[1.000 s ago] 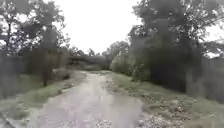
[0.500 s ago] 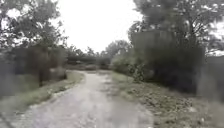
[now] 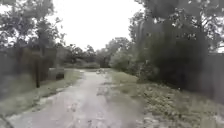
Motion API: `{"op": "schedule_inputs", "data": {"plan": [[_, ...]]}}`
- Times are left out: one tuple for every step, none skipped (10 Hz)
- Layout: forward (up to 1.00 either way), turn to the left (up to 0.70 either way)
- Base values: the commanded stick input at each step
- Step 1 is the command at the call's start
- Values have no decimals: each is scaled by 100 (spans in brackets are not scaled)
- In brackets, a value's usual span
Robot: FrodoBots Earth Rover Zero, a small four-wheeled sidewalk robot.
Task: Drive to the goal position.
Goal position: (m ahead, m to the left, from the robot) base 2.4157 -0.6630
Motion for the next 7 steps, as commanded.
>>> {"op": "schedule_inputs", "data": {"plan": [[70, 5], [70, 2], [70, 0], [70, 0], [70, 0], [70, 0], [70, 0]]}}
